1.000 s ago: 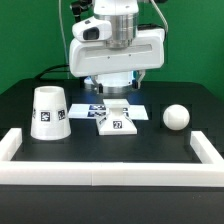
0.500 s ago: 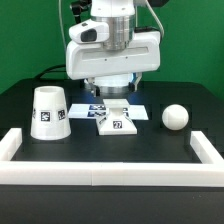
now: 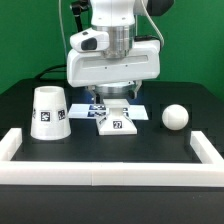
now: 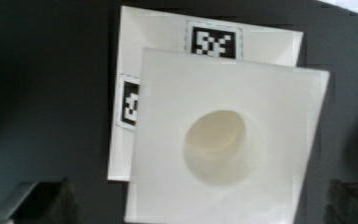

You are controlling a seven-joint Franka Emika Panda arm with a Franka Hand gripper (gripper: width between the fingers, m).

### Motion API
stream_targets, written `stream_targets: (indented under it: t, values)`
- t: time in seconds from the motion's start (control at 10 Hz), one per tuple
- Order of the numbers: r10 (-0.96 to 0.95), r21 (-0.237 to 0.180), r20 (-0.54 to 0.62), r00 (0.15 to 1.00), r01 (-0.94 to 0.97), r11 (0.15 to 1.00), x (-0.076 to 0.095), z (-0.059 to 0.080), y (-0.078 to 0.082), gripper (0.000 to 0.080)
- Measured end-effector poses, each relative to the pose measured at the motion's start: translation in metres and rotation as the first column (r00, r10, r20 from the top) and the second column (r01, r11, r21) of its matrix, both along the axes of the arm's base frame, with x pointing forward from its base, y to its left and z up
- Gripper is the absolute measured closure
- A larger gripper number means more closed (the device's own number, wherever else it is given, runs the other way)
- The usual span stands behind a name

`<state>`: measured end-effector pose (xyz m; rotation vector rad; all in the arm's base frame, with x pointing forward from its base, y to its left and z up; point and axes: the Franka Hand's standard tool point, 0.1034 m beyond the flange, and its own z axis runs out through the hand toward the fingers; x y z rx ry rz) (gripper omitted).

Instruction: Assemble lamp

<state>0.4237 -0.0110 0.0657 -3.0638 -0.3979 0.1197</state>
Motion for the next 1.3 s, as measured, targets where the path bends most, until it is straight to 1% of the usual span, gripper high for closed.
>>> stream_targets:
  t: [0.3,0.8,0.9,1.0,1.3]
  values:
    - [0.000,-0.002,0.002,1.000,0.000,1.000,-0.002,-0.011,0.001,0.0100]
    - [0.009,-0.002,-0.006,1.000,-0.009,1.000,-0.005,-0.018,0.001,0.0100]
    - [0.010,-0.002,-0.008,1.000,-0.010,1.000,-0.006,-0.020,0.001,0.0194]
    - [0.010,-0.002,-0.007,1.000,-0.010,1.000,-0.006,-0.020,0.001,0.0265]
    - [0.010,-0.002,-0.007,1.000,-0.010,1.000,-0.006,-0.020,0.001,0.0265]
